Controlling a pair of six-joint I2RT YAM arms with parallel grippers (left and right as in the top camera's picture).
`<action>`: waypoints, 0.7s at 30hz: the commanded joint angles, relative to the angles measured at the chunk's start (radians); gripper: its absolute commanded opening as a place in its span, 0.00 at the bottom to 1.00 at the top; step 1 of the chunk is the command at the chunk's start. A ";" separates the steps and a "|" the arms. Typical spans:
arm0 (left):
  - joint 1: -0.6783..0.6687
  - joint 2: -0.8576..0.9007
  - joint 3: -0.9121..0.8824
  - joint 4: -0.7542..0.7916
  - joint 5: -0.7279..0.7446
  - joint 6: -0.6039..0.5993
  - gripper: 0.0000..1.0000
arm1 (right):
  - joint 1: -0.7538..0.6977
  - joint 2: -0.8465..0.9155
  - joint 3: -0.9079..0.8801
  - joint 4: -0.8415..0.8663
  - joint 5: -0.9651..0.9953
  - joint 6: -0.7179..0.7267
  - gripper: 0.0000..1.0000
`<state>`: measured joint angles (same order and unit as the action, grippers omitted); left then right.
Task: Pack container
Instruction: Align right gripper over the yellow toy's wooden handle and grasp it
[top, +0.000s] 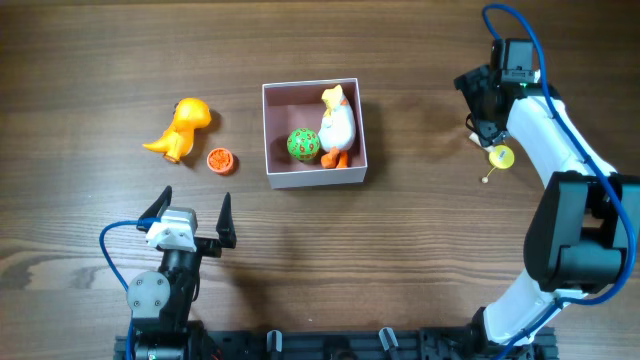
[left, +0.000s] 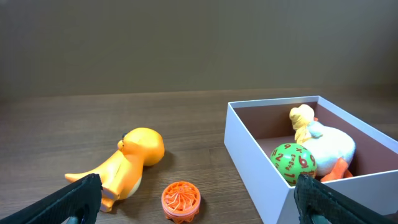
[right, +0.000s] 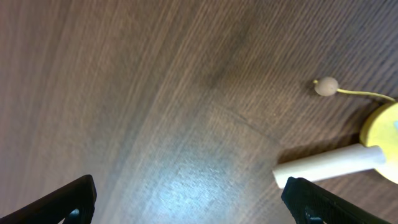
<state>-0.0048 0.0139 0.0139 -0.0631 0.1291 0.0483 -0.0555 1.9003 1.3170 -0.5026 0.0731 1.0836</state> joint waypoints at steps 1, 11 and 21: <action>-0.005 -0.007 -0.008 0.002 0.019 0.019 1.00 | 0.001 0.058 0.003 0.036 0.032 0.068 1.00; -0.005 -0.007 -0.008 0.002 0.018 0.019 1.00 | -0.001 0.115 0.003 0.102 0.039 0.070 1.00; -0.005 -0.007 -0.008 0.002 0.018 0.019 1.00 | -0.002 0.144 0.003 0.045 0.031 0.036 1.00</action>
<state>-0.0048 0.0139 0.0139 -0.0631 0.1291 0.0483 -0.0555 2.0274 1.3190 -0.4198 0.0906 1.1366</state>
